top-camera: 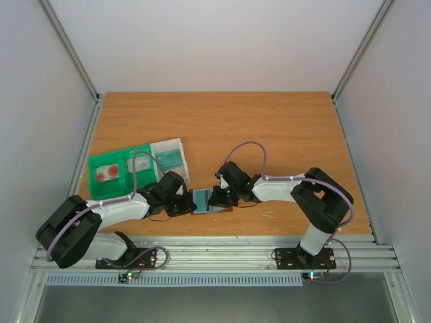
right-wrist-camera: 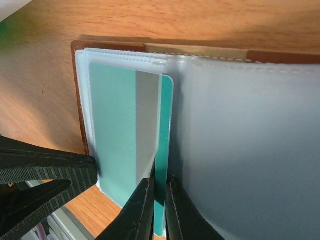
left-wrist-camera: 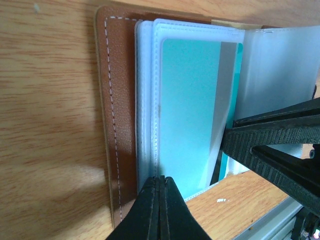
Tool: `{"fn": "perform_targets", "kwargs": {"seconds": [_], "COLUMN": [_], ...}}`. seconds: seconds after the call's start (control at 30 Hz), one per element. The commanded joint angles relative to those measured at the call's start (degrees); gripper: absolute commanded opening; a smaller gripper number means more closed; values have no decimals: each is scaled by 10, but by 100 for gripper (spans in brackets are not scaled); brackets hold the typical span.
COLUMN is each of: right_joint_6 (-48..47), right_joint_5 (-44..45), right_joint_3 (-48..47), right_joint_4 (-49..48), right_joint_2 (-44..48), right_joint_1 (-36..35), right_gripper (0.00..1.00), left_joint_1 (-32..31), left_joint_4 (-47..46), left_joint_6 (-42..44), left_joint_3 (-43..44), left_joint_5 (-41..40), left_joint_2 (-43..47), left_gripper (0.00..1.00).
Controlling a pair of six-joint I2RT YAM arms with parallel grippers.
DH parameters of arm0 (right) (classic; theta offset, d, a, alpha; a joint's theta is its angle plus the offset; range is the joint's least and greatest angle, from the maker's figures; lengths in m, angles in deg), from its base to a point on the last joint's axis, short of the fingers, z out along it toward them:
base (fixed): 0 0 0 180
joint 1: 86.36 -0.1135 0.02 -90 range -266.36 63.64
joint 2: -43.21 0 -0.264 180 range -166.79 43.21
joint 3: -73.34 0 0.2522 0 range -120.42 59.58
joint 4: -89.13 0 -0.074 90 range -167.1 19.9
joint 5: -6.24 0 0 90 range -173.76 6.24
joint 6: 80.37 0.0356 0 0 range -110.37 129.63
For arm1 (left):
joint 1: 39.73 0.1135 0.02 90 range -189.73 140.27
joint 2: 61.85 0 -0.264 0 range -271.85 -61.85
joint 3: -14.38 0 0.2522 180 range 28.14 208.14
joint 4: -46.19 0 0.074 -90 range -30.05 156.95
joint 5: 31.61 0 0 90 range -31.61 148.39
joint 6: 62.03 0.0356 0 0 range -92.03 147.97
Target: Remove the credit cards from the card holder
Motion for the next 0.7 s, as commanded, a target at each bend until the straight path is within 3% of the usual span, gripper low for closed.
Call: {"fn": "perform_targets", "kwargs": {"seconds": [0.0,0.57,0.67], "right_joint_6": [11,32,38], "right_joint_5": [-13,-48,-57], "right_joint_3": [16,70,65], "right_joint_4": [-31,-106,-109], "right_joint_2": [-6,27,10], "right_joint_1": [7,46,46], "right_gripper": [4,1,6], "left_joint_1": [3,3,3], "left_joint_4": [-12,1,0], "left_joint_6": [6,2,2], "left_joint_3": [-7,-6,-6], "left_joint_5": [-8,-17,-17], "left_joint_2": [-3,7,6], "left_gripper": [0,2,2]}}
